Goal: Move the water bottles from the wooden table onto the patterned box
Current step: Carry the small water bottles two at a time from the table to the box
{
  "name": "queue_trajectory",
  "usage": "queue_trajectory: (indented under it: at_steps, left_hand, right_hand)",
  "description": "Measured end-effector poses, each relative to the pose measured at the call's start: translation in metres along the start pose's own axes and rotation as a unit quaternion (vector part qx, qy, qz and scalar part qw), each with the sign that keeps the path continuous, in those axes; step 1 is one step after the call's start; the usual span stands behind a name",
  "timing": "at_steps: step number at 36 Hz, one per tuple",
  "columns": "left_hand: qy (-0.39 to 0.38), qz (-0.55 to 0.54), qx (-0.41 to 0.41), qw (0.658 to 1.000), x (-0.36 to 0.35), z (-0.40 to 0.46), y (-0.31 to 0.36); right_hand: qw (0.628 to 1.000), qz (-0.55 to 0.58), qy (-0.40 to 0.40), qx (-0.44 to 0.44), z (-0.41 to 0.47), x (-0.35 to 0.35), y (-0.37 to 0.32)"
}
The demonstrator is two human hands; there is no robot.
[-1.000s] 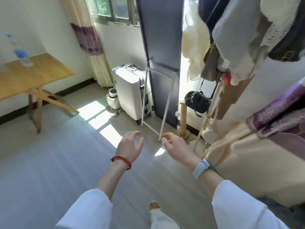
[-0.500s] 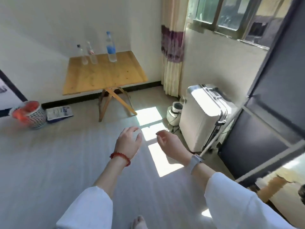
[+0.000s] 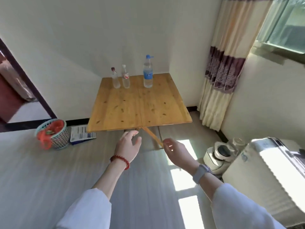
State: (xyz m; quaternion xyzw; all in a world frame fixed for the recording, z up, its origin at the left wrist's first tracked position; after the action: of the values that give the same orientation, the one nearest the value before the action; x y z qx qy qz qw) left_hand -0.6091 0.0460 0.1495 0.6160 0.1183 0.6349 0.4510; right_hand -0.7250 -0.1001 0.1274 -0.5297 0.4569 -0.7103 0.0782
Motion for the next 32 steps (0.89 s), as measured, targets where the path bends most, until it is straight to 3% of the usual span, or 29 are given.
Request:
queue_trajectory:
  at_steps: [11, 21, 32]
  left_hand:
    - [0.028, 0.033, 0.015, 0.999, -0.039, 0.250, -0.060]
    - [0.079, 0.034, 0.056, 0.995, -0.033, 0.459, -0.119]
    - [0.043, 0.027, 0.124, 0.991, -0.065, 0.647, -0.256]
  right_hand:
    - [0.999, 0.025, -0.012, 0.036, 0.272, -0.051, -0.021]
    - [0.997, 0.026, -0.035, 0.068, 0.503, -0.108, -0.073]
    - [0.999, 0.032, -0.019, -0.006, 0.687, -0.208, -0.079]
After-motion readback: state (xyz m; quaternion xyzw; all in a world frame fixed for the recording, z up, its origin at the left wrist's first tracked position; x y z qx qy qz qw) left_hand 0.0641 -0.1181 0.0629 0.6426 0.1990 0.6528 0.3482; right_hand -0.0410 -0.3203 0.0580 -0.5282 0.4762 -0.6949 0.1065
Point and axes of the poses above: each hand's wrist, its own z-axis towards the middle knuckle, its own x-axis out of the back of the hand, y = z × x, the point moved 10 cm from there along z, towards the middle knuckle, and after that the axes turned 7 degrees about y, right-handed, at the moved point
